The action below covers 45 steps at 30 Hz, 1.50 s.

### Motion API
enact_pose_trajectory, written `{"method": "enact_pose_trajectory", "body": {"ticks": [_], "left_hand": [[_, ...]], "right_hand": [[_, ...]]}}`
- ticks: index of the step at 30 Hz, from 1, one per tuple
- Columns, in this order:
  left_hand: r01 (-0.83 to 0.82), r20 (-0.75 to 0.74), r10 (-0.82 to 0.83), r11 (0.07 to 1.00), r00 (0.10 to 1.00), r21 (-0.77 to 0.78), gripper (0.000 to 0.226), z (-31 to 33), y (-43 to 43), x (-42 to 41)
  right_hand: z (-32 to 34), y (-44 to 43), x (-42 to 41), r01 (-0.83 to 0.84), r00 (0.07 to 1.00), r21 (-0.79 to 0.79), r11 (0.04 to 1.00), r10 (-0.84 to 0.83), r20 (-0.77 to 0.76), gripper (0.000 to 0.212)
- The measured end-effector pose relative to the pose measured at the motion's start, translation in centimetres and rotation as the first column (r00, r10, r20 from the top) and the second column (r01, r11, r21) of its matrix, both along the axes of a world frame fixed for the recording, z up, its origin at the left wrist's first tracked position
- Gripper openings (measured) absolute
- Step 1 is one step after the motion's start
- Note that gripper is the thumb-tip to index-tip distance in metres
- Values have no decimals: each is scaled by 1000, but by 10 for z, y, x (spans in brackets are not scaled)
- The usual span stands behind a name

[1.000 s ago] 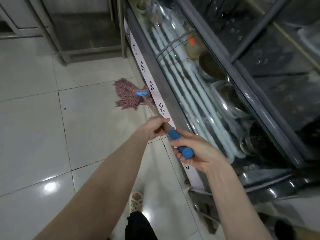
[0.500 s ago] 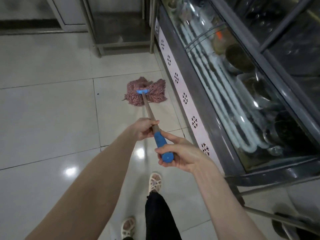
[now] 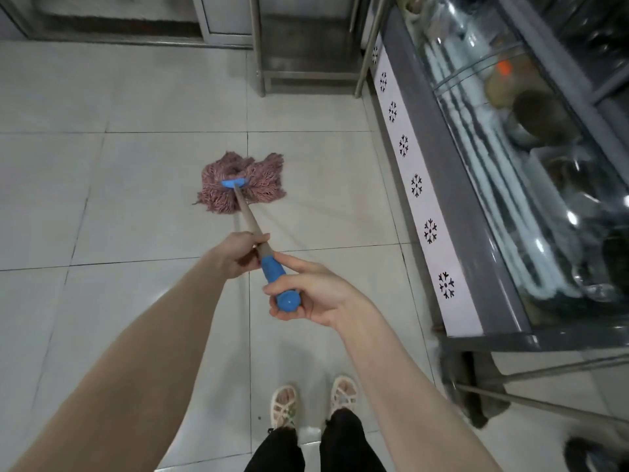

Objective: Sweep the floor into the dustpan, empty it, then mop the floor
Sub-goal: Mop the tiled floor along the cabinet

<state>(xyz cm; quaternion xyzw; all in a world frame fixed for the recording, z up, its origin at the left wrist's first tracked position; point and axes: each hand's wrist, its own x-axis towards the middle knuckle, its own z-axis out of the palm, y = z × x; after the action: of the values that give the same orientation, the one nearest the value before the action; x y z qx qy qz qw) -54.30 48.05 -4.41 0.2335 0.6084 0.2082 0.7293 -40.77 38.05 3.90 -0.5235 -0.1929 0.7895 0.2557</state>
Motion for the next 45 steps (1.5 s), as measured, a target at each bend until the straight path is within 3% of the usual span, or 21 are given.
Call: {"method": "enact_pose_trajectory", "body": {"ticks": [8, 14, 20, 33, 39, 45], "left_hand": [[-35, 47, 34, 999, 998, 21, 16, 3, -43, -3], [-57, 123, 50, 997, 991, 59, 14, -4, -88, 55], [61, 134, -69, 996, 989, 68, 14, -22, -181, 145], [321, 238, -325, 945, 915, 60, 10, -15, -400, 335], [404, 248, -404, 913, 881, 52, 10, -13, -443, 348], [397, 190, -397, 917, 898, 42, 19, -20, -470, 302]], "right_hand": [[-1, -46, -5, -41, 995, 77, 996, 34, 98, 80], [13, -96, 54, -6, 984, 101, 995, -12, 179, 71], [16, -203, 135, 37, 972, 100, 994, -59, 226, 63], [21, -446, 265, 396, 876, 77, 915, -401, 268, 70], [24, -490, 273, 440, 867, 73, 895, -444, 225, 72], [18, -517, 242, 320, 925, 34, 947, -320, 202, 79]]}}
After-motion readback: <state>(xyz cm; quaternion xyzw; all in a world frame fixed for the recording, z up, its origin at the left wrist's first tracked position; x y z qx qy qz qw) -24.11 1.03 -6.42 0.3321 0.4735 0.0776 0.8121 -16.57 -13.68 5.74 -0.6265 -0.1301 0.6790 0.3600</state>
